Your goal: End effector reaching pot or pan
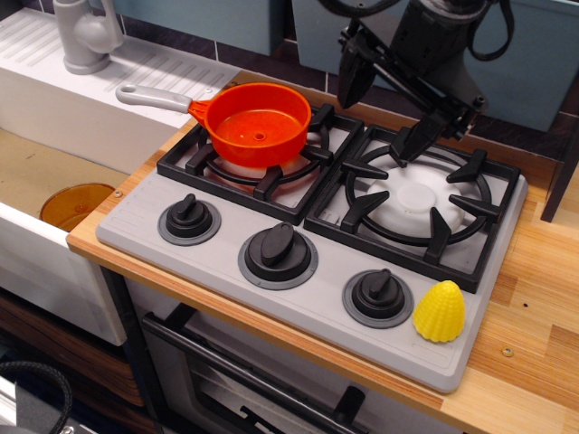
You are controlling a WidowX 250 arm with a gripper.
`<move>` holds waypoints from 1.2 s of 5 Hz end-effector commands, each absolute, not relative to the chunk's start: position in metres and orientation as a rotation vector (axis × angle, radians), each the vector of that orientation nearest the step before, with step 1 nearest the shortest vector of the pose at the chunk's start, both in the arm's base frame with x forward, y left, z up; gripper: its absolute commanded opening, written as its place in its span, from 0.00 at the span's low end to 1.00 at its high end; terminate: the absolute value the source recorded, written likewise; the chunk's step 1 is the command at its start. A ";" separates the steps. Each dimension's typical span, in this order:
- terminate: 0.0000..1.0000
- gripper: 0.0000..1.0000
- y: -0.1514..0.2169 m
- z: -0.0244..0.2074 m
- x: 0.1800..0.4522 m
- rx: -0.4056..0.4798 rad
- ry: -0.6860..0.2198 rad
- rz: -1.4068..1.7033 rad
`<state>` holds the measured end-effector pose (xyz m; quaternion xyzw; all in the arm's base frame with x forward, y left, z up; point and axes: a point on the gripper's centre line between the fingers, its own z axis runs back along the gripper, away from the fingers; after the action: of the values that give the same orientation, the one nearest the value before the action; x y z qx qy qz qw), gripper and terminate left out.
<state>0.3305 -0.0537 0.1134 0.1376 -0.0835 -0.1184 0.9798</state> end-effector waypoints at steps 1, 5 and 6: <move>0.00 1.00 -0.024 0.126 0.347 0.280 -0.197 -0.244; 0.00 1.00 0.013 0.066 0.378 0.232 -0.259 -0.261; 0.00 1.00 0.014 0.049 0.374 0.223 -0.262 -0.245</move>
<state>0.3669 0.0130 0.0384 0.1049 -0.1129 -0.1139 0.9815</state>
